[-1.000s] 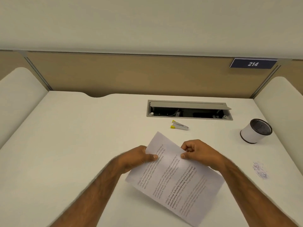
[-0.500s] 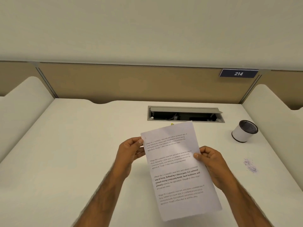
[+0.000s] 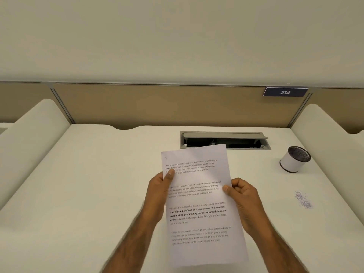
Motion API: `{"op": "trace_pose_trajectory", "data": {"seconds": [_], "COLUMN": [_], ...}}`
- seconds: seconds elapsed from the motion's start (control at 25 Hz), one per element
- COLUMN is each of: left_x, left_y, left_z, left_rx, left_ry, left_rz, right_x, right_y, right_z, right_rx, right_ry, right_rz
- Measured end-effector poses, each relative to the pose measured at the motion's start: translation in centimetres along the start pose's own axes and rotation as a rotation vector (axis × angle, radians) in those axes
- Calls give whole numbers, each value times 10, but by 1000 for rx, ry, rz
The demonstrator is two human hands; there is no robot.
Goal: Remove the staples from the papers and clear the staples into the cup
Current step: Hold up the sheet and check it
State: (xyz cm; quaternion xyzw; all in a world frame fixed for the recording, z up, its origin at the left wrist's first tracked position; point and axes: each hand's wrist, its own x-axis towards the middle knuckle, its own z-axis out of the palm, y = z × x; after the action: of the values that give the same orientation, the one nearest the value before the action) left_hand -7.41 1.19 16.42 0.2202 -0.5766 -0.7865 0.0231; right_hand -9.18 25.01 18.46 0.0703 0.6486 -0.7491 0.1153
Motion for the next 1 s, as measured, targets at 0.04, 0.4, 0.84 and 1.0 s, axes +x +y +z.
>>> {"op": "trace_pose_trajectory", "data": {"seconds": [0.04, 0.4, 0.84, 1.0], "left_x": [-3, -19, -37, -38], "left_y": [4, 1, 23, 30], "left_z": [-4, 13, 61, 67], "left_rx": [-53, 36, 135, 40], "left_ry": [-108, -156, 153, 268], "left_rz": [-76, -81, 201, 187], "right_x": [0, 5, -39, -49], "right_y": [0, -10, 13, 28], "right_z": [0, -9, 59, 83], "right_rx": [4, -92, -1136, -1374], "right_ry": [-4, -43, 223, 199], "right_rz": [18, -4, -713, -796]}}
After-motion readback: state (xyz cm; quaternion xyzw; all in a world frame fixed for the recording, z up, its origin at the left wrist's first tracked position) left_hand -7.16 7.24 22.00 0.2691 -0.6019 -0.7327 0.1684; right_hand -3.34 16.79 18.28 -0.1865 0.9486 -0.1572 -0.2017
